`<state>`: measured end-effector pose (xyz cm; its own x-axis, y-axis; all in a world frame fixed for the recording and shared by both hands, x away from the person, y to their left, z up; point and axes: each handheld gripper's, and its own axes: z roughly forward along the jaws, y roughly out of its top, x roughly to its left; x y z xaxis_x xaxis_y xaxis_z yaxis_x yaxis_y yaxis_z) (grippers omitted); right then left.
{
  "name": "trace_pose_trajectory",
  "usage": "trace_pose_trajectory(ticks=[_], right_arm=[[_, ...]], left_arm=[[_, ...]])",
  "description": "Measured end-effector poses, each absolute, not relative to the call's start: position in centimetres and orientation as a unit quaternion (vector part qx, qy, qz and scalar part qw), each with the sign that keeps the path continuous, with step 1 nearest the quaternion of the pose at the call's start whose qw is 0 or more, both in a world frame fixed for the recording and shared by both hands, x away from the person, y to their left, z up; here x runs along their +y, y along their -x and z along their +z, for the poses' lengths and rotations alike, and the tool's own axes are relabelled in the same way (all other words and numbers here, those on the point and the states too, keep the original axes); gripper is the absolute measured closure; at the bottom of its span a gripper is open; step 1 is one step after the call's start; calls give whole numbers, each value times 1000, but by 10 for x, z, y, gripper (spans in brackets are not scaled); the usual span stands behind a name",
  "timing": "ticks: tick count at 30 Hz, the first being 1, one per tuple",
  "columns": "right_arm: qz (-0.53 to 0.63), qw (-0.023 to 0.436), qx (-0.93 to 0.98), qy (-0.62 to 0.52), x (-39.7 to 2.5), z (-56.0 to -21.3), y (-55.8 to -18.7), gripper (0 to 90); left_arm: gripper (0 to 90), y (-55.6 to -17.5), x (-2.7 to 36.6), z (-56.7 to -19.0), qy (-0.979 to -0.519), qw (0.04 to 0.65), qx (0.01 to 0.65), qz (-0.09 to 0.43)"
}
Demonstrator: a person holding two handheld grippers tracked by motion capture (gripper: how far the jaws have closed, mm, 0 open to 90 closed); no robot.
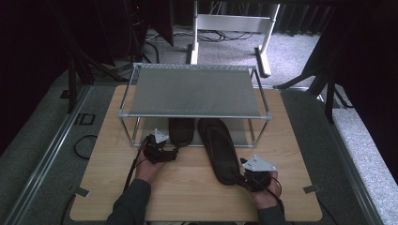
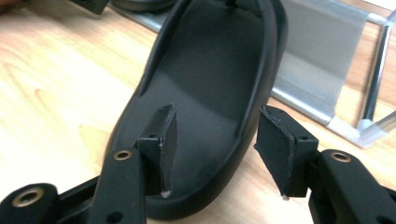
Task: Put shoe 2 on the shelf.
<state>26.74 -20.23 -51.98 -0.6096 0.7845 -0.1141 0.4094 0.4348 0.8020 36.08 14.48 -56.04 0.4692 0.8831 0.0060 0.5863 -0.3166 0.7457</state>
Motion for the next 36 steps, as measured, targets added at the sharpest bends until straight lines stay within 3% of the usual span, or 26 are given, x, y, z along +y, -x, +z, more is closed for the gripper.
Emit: trace_pose_trajectory(ticks=[17,36], right_arm=[[378,193,837,-344,-204,-531,-252,336],[342,184,854,-347,-205,-550,-249,325]], left_arm=[[214,-361,145,-560,-783,348,469,214],[214,-361,145,-560,-783,348,469,214]])
